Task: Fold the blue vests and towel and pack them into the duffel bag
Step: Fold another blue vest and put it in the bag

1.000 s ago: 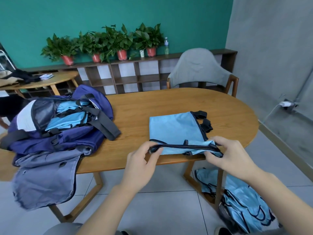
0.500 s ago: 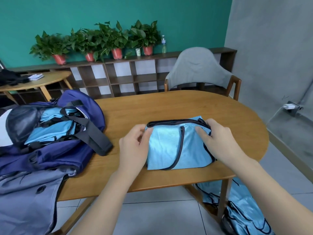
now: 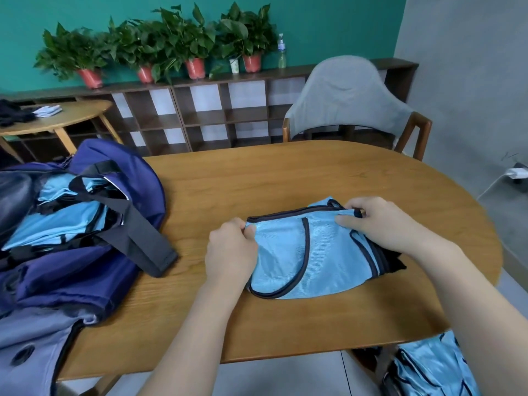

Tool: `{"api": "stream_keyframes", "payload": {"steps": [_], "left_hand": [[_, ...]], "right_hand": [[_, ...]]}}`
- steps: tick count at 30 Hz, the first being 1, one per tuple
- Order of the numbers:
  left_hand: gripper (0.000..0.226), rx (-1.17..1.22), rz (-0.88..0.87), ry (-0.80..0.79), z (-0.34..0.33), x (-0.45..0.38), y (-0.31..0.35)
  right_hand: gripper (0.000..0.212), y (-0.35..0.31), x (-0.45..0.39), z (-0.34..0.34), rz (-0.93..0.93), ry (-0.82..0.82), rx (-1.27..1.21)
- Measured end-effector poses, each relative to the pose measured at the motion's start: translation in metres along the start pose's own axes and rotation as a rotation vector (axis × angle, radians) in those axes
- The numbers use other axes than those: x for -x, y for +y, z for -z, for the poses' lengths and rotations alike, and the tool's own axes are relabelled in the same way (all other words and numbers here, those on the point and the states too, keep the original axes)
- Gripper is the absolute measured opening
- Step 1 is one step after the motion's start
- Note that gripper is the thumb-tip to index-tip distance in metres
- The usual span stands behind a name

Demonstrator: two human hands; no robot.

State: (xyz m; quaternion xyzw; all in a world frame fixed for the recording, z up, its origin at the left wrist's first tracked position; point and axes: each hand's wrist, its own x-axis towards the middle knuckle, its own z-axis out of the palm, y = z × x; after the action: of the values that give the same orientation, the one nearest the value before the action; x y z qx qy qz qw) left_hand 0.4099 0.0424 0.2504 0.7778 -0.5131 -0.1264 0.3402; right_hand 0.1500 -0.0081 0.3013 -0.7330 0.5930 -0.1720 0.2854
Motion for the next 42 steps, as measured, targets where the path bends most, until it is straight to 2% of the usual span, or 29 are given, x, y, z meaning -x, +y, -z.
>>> {"api": "stream_keyframes", "payload": {"steps": [4,6,8,10,13,15,17,20,23,25,27,31,34,37,42], "left_hand": [[0.020,-0.065,0.001,0.006,0.003,0.002,0.002],[0.020,-0.079,0.012,-0.003,0.007,0.004,0.004],[0.022,-0.117,0.011,-0.005,0.011,0.006,0.005],[0.027,-0.157,-0.041,0.028,0.018,0.008,0.007],[0.023,-0.016,-0.320,0.066,0.024,0.014,0.011],[0.020,0.121,-0.515,-0.058,0.023,0.022,0.017],[0.018,0.155,-0.644,-0.212,0.016,0.029,0.018],[0.020,0.067,-0.692,-0.327,0.004,0.032,0.007],[0.036,-0.043,-0.552,-0.405,0.004,0.031,-0.004],[0.045,-0.217,-0.508,-0.469,0.008,0.036,-0.006],[0.051,-0.349,-0.493,-0.501,0.011,0.043,-0.006],[0.058,-0.456,-0.469,-0.450,0.017,0.057,-0.005],[0.073,-0.531,-0.580,-0.306,0.022,0.069,-0.005],[0.075,-0.421,-0.702,-0.215,0.028,0.081,-0.002],[0.044,-0.083,-0.766,-0.163,0.023,0.083,-0.017]], "right_hand": [[0.029,0.001,-0.004,-0.004,-0.047,-0.027,-0.112],[0.039,0.002,-0.004,-0.002,-0.067,-0.033,-0.144],[0.056,0.003,-0.004,-0.003,-0.082,0.003,-0.123],[0.060,0.002,-0.001,-0.003,-0.088,0.092,-0.018],[0.048,-0.004,0.011,-0.005,-0.016,0.350,0.162],[0.039,-0.011,0.024,-0.010,0.102,0.531,0.191],[0.025,-0.022,0.042,-0.023,0.237,0.634,0.123],[0.014,-0.036,0.072,-0.054,0.291,0.555,0.085],[0.020,-0.027,0.080,-0.073,0.117,0.428,0.315],[0.024,-0.011,0.071,-0.072,0.040,0.452,0.422],[0.028,0.005,0.059,-0.070,0.061,0.480,0.426],[0.043,0.024,0.043,-0.068,0.134,0.329,0.377],[0.049,0.028,0.040,-0.065,0.181,0.252,0.262],[0.042,0.026,0.045,-0.062,0.242,0.291,0.148],[0.015,0.014,0.069,-0.056,0.395,0.332,-0.066]]}}
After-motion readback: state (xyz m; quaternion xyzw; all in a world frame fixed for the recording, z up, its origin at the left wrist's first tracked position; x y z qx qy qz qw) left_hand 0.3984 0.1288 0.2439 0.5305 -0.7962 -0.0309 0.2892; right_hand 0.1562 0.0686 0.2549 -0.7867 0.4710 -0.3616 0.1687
